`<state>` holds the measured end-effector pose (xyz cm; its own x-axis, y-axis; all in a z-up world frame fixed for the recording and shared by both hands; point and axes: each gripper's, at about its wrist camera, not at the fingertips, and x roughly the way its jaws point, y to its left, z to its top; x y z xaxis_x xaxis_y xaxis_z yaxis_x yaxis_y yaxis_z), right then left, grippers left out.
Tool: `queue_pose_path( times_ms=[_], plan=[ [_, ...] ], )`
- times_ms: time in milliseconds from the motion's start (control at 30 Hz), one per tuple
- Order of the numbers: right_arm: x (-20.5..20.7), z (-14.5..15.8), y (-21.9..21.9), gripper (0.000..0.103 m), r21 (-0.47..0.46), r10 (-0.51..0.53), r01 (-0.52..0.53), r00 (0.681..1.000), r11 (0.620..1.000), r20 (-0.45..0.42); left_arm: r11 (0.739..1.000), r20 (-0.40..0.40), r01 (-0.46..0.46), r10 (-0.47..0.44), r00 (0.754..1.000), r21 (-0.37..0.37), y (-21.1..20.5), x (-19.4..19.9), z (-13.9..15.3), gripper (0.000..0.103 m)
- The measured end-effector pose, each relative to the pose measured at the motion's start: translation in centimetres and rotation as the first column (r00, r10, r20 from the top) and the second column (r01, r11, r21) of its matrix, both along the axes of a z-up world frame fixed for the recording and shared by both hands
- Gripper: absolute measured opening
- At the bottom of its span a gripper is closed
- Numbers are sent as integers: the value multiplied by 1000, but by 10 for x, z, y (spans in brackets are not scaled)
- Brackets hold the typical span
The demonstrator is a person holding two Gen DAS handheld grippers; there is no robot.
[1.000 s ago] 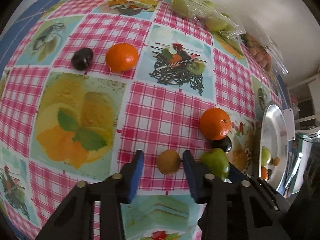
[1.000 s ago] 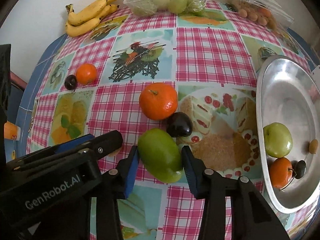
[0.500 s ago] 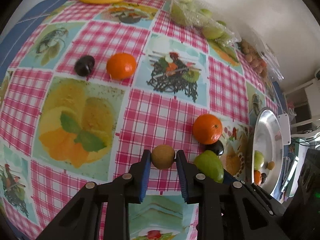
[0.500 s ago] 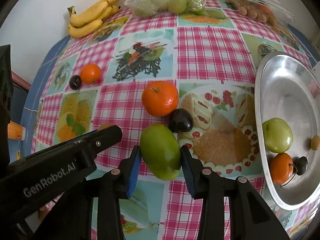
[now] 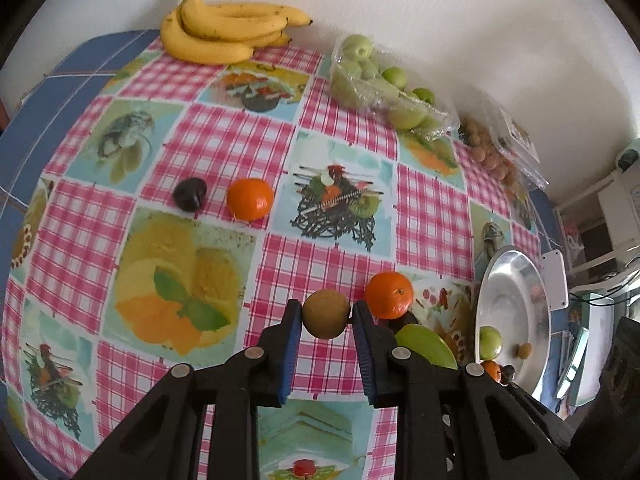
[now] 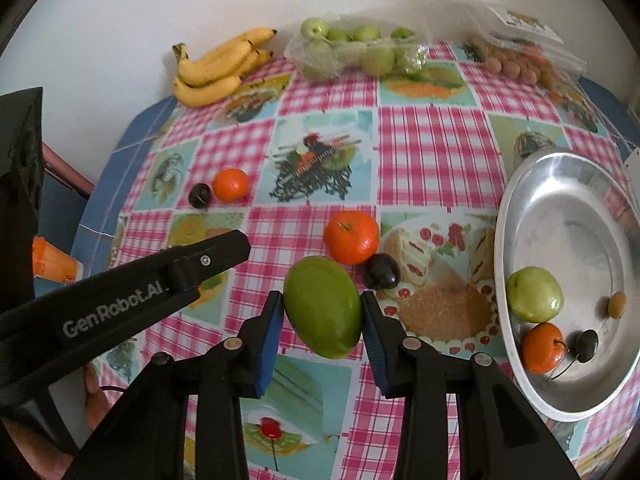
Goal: Organize fruits
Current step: 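Carry the kiwi and the green mango over the steel bowl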
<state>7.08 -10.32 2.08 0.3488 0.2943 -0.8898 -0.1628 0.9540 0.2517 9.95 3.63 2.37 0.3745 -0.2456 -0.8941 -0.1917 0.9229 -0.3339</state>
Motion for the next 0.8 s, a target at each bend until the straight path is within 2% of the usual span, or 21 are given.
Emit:
queue_pose_path(
  times_ms=[367, 633, 800],
  plan=[
    [2, 4, -18, 40, 24, -50, 50, 999, 998, -3, 1000, 22, 5, -5, 1000, 23, -7, 0, 9, 28],
    [4, 12, -66, 40, 60, -166, 165, 986, 984, 7, 999, 27, 42, -43, 999, 19, -32, 4, 11, 28],
    [1, 12, -108, 40, 68, -256, 255, 967, 965, 4, 994, 36, 108, -109, 993, 26, -65, 6, 13, 28]
  ],
)
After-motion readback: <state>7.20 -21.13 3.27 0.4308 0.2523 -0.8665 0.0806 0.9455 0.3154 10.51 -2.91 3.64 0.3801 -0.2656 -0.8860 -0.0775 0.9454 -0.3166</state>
